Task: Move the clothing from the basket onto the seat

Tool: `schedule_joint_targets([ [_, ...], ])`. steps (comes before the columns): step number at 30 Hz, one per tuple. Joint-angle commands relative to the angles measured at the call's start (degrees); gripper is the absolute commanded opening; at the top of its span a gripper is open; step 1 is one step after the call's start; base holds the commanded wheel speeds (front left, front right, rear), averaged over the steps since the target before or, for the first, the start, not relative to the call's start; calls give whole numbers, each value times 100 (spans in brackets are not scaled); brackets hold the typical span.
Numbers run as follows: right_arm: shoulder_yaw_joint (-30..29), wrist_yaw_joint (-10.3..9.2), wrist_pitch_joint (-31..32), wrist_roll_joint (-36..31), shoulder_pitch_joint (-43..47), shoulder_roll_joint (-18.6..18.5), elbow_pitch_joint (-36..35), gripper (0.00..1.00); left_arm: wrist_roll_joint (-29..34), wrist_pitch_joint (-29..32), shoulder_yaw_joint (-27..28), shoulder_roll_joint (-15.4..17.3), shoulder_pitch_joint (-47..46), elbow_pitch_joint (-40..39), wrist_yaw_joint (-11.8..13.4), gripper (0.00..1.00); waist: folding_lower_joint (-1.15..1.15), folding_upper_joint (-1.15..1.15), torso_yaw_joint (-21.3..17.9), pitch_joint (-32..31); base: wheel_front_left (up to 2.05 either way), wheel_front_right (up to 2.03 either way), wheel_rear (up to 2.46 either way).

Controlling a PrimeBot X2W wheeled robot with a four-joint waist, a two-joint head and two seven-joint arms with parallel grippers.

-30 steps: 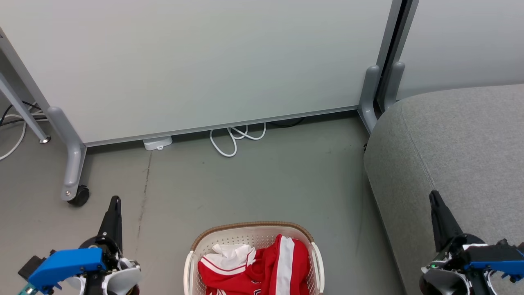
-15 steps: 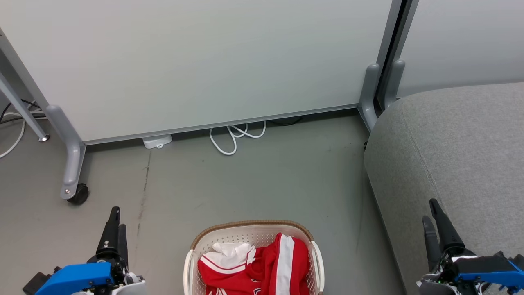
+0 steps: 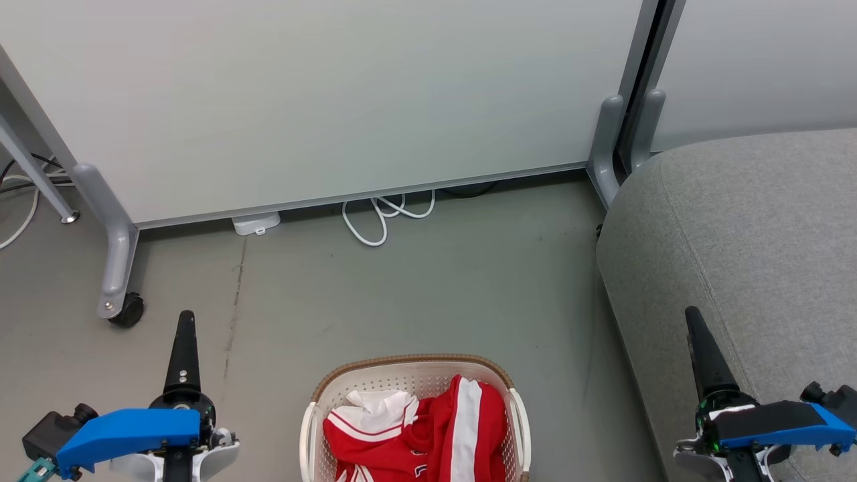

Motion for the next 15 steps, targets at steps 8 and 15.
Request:
schedule_joint_targets([
  [8, 140, 7, -243, -1082, -232, -40, -229, 100, 1191, -240, -92, 55, -243, -257, 41, 100, 0, 0, 7, 59, 0, 0, 0],
  [15, 232, 8, -383, -1804, -266, -45, -256, 100, 2160, -382, -316, 58, -267, -349, 153, 100, 0, 0, 14, 103, 0, 0, 0],
])
